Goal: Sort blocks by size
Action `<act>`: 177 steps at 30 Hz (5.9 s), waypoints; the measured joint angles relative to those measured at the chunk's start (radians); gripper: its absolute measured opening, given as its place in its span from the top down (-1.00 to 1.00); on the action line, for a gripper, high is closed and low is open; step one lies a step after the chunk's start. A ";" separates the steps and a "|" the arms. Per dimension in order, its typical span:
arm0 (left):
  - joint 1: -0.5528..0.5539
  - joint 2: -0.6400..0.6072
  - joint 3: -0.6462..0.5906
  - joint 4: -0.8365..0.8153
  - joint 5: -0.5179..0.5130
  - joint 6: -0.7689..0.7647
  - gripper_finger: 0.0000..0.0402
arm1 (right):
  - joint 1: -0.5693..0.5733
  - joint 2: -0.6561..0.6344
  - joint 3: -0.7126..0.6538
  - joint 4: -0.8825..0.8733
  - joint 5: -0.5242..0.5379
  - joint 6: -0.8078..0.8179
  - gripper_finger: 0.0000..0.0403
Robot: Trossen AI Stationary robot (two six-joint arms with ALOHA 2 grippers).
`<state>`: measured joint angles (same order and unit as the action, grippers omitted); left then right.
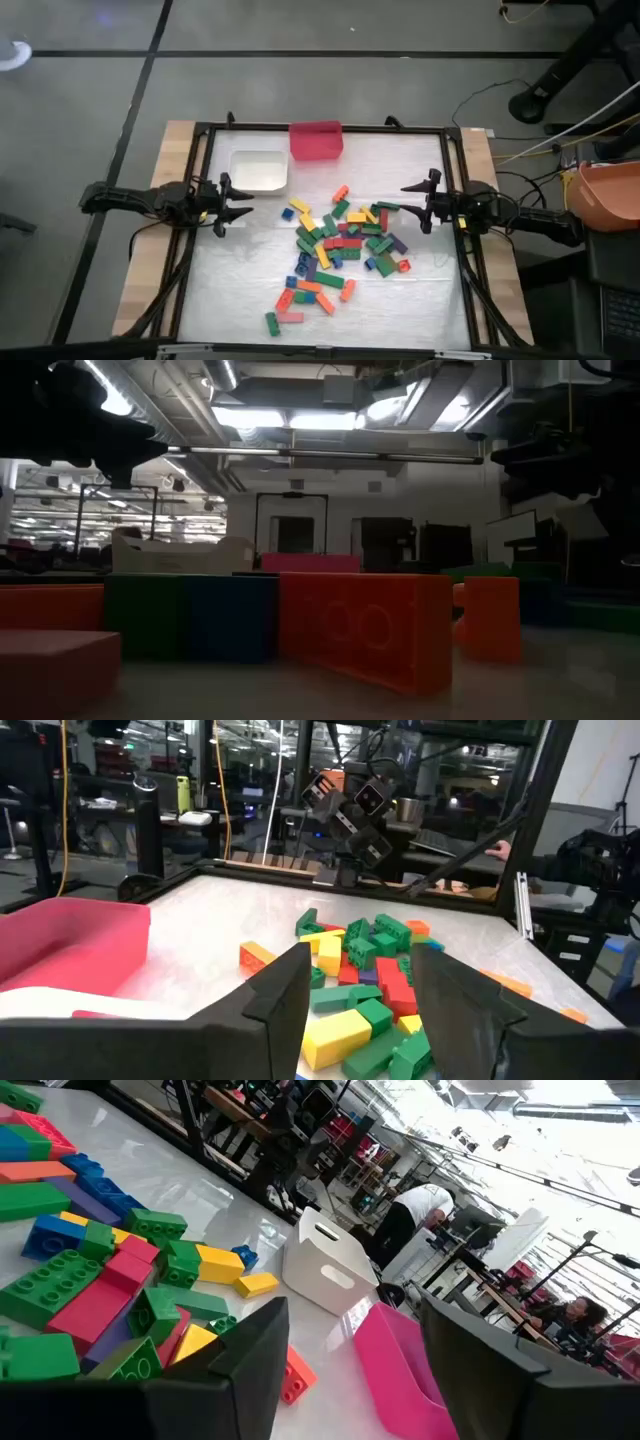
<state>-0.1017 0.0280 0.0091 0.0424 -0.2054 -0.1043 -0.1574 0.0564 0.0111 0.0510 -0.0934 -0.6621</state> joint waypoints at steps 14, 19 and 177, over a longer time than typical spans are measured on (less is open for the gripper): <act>0.000 0.000 0.000 0.000 0.000 0.000 0.19 | 0.000 0.000 0.000 0.000 0.000 0.000 -0.12; 0.000 0.000 0.000 0.000 0.000 0.000 0.19 | 0.000 0.000 0.000 0.000 0.000 0.000 -0.12; 0.328 1.447 0.722 -0.005 0.418 0.296 0.39 | 0.000 0.000 0.000 0.164 0.059 0.062 -0.12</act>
<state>0.2267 1.4750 0.7316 0.0374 0.2123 0.1919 -0.1577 0.0564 0.0109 0.2152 -0.0341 -0.5996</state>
